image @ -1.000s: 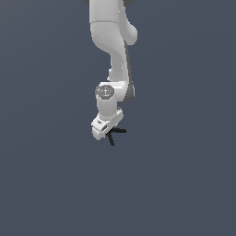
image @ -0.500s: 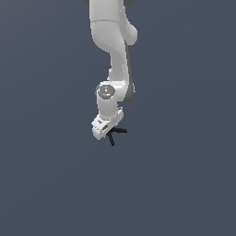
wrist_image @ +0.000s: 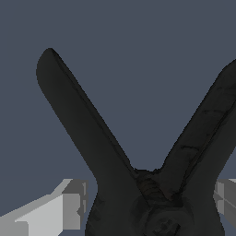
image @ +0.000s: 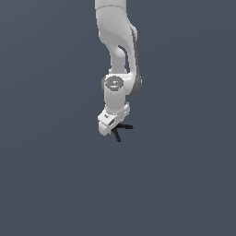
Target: Pick up the object and move it to a goal position.
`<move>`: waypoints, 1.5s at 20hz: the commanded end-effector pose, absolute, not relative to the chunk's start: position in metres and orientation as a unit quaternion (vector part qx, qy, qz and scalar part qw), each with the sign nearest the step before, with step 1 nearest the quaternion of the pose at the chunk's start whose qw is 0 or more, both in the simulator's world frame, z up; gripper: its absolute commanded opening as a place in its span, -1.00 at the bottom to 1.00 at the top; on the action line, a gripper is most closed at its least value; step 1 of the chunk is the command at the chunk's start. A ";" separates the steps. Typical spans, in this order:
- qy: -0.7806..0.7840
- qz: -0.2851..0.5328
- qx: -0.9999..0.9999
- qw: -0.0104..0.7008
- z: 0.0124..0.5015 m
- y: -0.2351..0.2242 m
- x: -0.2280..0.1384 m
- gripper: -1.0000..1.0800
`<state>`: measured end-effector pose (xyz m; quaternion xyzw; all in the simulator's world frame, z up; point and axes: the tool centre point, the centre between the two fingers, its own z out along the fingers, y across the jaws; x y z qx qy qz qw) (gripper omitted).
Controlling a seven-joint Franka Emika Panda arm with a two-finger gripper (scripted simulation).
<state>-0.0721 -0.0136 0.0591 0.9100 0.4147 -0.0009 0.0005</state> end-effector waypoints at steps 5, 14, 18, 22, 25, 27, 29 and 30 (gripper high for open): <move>0.416 0.000 0.910 0.001 0.112 0.032 -0.074 -1.00; 0.416 0.000 0.909 0.001 0.192 0.102 -0.075 -1.00; 0.416 0.000 0.909 0.000 0.218 0.125 -0.074 -1.00; 0.415 0.000 0.910 0.000 0.237 0.140 -0.073 -1.00; 0.415 0.000 0.910 0.000 0.245 0.147 -0.072 -1.00; 0.415 0.000 0.910 0.000 0.248 0.150 -0.072 -1.00; 0.415 0.000 0.910 0.000 0.249 0.150 -0.071 -1.00; 0.415 0.000 0.910 0.000 0.248 0.150 -0.071 -1.00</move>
